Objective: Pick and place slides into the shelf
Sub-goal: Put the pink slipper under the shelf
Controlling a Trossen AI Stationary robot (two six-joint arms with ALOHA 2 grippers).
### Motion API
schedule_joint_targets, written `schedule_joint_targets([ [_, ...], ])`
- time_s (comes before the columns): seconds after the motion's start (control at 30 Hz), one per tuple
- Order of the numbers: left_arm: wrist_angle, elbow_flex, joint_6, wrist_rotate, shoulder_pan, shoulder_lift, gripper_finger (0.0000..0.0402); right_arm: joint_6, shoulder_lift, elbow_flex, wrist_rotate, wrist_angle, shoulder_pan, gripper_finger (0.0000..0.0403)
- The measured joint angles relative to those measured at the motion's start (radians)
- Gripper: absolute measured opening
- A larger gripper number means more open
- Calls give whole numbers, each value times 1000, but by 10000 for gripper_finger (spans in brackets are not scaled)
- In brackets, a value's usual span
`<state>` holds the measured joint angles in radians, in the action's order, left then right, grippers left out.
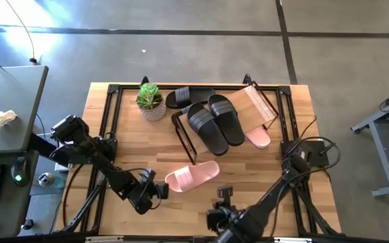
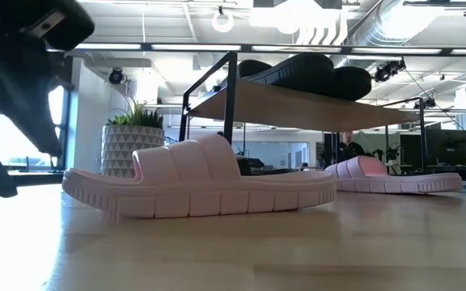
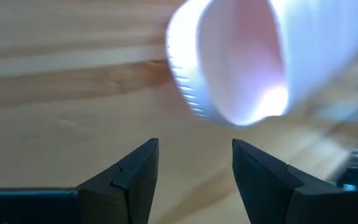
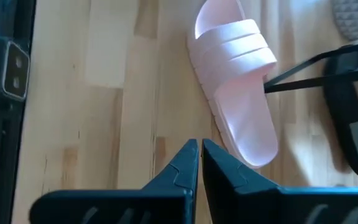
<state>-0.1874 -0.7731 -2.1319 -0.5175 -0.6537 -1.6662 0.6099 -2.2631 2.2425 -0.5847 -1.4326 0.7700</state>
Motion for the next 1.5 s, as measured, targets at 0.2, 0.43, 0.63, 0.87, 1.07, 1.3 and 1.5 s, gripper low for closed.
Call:
schedule_joint_targets([
  [0.2,16,0,-103,-58,0,0,189,88,0,0,-54,0,56,11],
  [0.43,8,0,-191,-82,16,-12,189,136,0,0,-111,-9,100,11],
  [0.63,19,0,-195,-62,78,-31,189,146,0,0,-116,-9,112,11],
  [0.87,66,-2,-139,21,126,-70,189,177,0,0,-120,-29,123,11],
  [1.07,67,-2,-131,-28,121,-80,182,229,0,0,-122,-64,139,11],
  [1.3,39,3,-106,-114,125,-87,86,268,0,0,-149,-82,143,11],
  [1.5,57,1,-89,-153,122,-86,22,380,0,0,-179,-136,143,10],
])
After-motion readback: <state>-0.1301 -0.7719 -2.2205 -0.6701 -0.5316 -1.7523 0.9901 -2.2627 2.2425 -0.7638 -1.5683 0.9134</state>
